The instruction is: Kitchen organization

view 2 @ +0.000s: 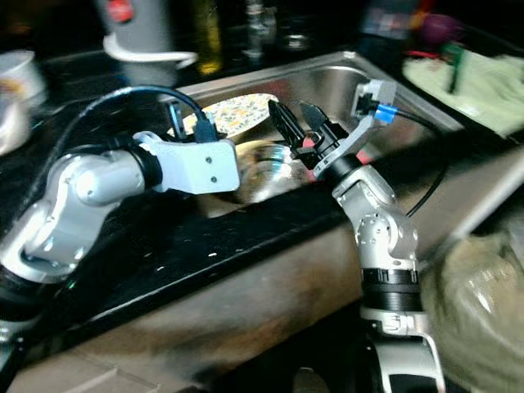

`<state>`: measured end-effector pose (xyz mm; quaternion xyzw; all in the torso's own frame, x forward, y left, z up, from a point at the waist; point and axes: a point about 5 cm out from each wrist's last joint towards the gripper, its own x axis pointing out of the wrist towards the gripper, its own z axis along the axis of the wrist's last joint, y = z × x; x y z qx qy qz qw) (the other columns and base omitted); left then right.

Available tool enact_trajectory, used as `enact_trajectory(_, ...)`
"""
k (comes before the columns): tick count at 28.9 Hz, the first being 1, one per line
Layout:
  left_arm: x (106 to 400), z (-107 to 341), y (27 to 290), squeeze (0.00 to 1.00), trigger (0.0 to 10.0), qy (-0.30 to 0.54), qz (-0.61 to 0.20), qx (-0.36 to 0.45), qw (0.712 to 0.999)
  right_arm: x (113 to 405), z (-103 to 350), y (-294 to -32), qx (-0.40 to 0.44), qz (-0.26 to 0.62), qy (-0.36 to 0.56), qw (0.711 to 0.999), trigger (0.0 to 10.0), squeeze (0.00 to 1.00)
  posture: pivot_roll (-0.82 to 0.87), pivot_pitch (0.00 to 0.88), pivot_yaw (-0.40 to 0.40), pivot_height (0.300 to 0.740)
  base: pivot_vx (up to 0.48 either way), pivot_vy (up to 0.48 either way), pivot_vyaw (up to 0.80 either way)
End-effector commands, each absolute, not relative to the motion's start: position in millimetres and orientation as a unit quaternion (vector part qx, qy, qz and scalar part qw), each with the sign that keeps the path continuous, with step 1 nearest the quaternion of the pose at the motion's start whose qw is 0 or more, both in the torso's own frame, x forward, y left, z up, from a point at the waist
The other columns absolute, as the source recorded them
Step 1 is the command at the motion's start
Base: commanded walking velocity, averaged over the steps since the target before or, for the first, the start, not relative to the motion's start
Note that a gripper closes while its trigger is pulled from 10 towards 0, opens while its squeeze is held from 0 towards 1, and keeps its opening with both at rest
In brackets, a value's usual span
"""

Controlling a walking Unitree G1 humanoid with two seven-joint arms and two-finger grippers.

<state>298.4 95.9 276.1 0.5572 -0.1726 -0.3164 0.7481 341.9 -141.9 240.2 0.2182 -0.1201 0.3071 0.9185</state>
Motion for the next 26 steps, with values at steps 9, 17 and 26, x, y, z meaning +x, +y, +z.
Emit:
enact_trajectory(9,308.3,259.0,100.6,0.00,0.0,-0.155,-0.325,0.571,0.738,347.3,233.5,-148.7,0.207,0.274,-0.107,0.933,10.0,0.00,0.06,0.066,-0.006,0.732,0.000,0.000,0.00)
enact_trajectory(17,337.5,233.3,107.6,0.00,0.0,-0.147,-0.313,0.584,0.734,344.9,229.8,-143.5,0.205,0.280,-0.102,0.932,10.0,0.00,0.03,0.072,0.007,0.732,0.000,0.000,0.00)
enact_trajectory(26,362.3,235.3,101.3,0.00,0.0,-0.194,-0.292,0.601,0.719,338.3,228.0,-146.4,0.202,0.274,-0.101,0.935,10.0,0.00,0.00,0.082,0.028,0.732,0.000,0.000,0.00)
